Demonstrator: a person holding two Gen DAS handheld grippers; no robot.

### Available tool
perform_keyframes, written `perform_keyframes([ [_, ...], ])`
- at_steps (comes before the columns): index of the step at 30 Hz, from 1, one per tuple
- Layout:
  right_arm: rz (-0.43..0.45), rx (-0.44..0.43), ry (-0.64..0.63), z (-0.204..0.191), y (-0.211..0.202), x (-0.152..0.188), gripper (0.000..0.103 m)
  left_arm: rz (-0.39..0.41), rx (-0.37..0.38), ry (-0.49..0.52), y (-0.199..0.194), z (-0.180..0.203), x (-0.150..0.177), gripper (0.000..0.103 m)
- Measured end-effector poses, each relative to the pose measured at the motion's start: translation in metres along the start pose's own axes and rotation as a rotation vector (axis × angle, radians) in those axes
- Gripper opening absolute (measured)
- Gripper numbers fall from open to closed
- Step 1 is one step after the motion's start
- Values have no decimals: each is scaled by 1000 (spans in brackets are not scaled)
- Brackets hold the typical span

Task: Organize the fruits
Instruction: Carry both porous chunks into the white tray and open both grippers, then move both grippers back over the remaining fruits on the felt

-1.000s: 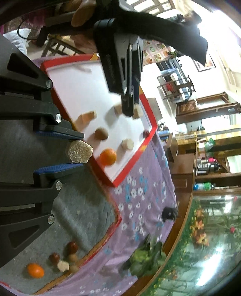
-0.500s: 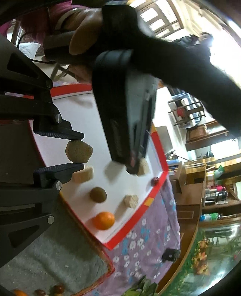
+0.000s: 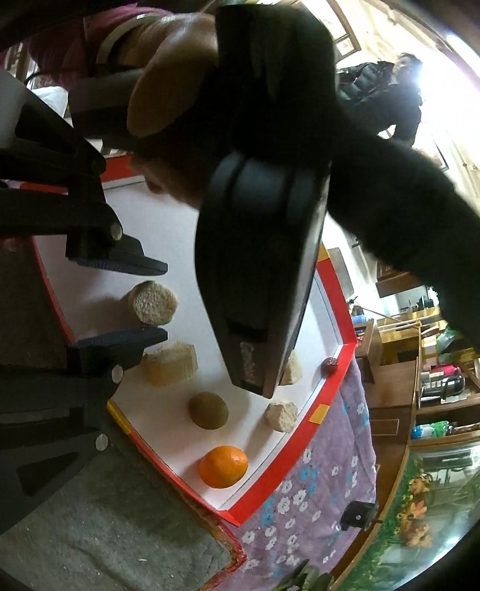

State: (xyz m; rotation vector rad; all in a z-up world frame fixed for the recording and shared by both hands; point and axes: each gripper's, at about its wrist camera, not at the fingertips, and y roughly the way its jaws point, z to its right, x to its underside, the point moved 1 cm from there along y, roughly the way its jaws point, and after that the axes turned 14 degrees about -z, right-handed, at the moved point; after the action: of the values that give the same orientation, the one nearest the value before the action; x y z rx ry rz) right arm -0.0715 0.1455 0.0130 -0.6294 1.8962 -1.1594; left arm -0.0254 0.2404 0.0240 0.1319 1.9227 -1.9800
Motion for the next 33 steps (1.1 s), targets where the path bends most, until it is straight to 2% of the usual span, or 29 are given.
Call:
perform_keyframes([
  [3,0,4,3,1,-1,1,31,-2,-15,5,0,2,0,23],
  [5,7,-1,11,1,-5,3,31,-4,-20,2,0,2,1,28],
  [7,16,-4,16,0,-10,6,31,0,-14,-3,0,3,0,50],
  [9,22,2,18,2,-14,6,32,17,-14,-13,-4,2,0,59],
  [22,60,46,38,7,-44,25,34,55,-50,-35,-20,3,5,60],
  [33,90,93,124,41,-75,61,36,93,-26,34,-39,49,7,60],
])
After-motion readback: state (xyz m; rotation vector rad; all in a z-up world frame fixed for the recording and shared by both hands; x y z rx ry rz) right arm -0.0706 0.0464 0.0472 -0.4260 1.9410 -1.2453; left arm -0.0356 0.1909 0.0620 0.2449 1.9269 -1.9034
